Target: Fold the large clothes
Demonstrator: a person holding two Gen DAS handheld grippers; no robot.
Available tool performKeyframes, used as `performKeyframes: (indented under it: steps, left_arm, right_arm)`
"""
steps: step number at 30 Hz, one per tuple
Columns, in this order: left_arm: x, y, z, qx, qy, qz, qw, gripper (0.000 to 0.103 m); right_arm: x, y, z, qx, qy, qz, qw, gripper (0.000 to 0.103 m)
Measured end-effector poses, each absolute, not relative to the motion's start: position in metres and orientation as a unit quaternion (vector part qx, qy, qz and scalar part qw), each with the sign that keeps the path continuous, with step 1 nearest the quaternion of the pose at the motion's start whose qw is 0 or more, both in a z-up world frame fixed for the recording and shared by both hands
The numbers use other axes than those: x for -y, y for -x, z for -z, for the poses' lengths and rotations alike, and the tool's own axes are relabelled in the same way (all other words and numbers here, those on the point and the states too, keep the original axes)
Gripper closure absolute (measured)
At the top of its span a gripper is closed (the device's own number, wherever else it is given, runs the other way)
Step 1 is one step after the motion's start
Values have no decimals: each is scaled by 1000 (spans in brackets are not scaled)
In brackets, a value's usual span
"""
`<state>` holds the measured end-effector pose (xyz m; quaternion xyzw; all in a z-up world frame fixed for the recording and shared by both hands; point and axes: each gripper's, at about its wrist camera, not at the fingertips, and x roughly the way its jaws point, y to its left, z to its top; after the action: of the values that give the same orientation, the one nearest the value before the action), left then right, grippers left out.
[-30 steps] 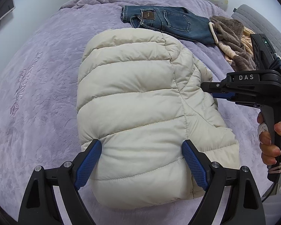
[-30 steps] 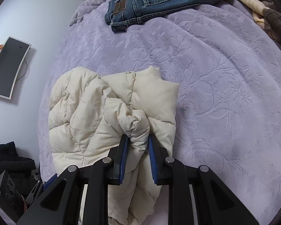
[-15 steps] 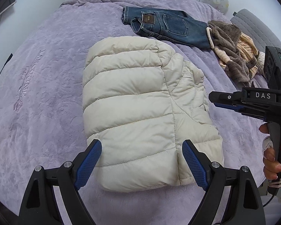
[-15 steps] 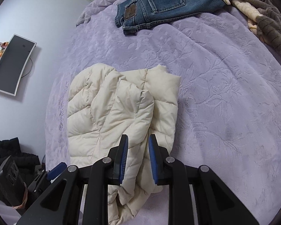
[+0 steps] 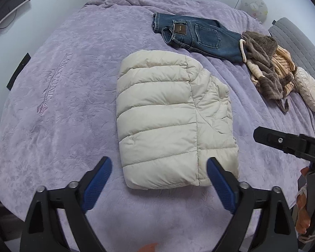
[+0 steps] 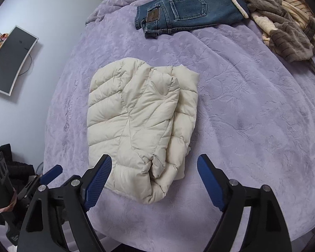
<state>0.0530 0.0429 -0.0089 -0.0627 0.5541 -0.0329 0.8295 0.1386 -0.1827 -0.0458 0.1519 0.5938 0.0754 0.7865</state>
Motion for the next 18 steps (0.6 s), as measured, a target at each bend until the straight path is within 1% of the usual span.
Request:
performKeyframes:
  steps: [1,2,8,11,18]
  left_arm:
    - [-44,-51,5,-550,62,29,833,0]
    - [-44,-50,3,-550,61,28,833,0]
    - [-46,-41,-8,-548,51,11,835,0]
    - [-50,-37,-17,-540,46,-6,840,0]
    - [-64,-29,-32,-531,43,-37,846,0]
  right_arm:
    - [181,-135,42,-593,-145,-71,789,1]
    - [179,-132,38,-592,-138,-67,791,0]
    - [166,-113,14,-566,-102,-33,817,0]
    - [160,-107,4,-566,-85,-18,820,0]
    - [149,-90,-17,-553,-73,-8,830,0]
